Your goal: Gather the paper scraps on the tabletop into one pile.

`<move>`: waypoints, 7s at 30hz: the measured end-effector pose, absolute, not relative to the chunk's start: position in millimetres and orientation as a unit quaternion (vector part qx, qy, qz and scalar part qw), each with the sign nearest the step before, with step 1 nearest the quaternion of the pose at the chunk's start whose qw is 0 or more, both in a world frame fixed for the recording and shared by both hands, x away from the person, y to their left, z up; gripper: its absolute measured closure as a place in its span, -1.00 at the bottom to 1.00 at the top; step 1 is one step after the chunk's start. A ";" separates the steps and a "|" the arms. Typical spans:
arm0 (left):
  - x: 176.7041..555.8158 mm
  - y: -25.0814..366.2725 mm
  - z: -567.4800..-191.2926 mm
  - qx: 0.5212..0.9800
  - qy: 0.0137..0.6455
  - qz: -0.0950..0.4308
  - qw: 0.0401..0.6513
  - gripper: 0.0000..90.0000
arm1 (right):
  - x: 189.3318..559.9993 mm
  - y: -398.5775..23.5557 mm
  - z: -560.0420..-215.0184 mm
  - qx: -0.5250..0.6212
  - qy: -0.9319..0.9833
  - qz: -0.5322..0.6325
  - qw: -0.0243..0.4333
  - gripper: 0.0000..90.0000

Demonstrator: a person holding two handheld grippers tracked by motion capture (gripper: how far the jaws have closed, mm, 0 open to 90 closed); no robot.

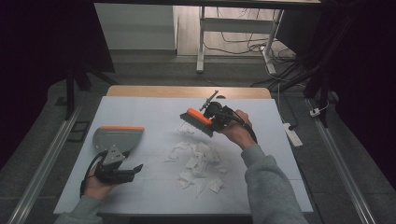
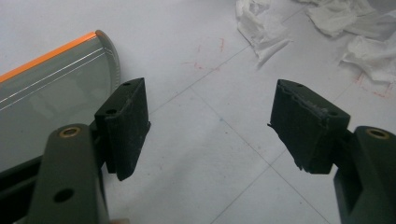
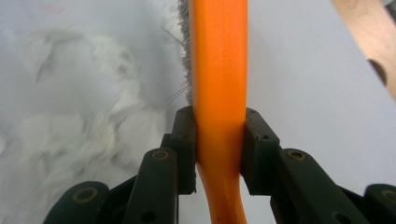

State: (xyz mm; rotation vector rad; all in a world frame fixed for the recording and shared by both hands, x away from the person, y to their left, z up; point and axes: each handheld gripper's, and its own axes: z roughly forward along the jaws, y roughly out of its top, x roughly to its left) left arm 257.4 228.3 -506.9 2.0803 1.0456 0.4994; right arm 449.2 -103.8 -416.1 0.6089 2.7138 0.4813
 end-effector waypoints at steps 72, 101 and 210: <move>259.4 226.4 -512.2 0.819 0.403 0.193 0.359 -0.35 | 390.3 -6.9 -451.9 0.242 0.921 0.305 -0.009 0.56; 261.3 222.4 -514.1 0.823 0.402 0.191 0.354 -0.35 | 426.1 -23.0 -440.2 0.335 0.892 0.301 0.041 0.55; 260.8 222.0 -516.1 0.826 0.400 0.197 0.345 -0.34 | 336.4 -148.5 -435.0 0.190 0.948 0.244 0.074 0.56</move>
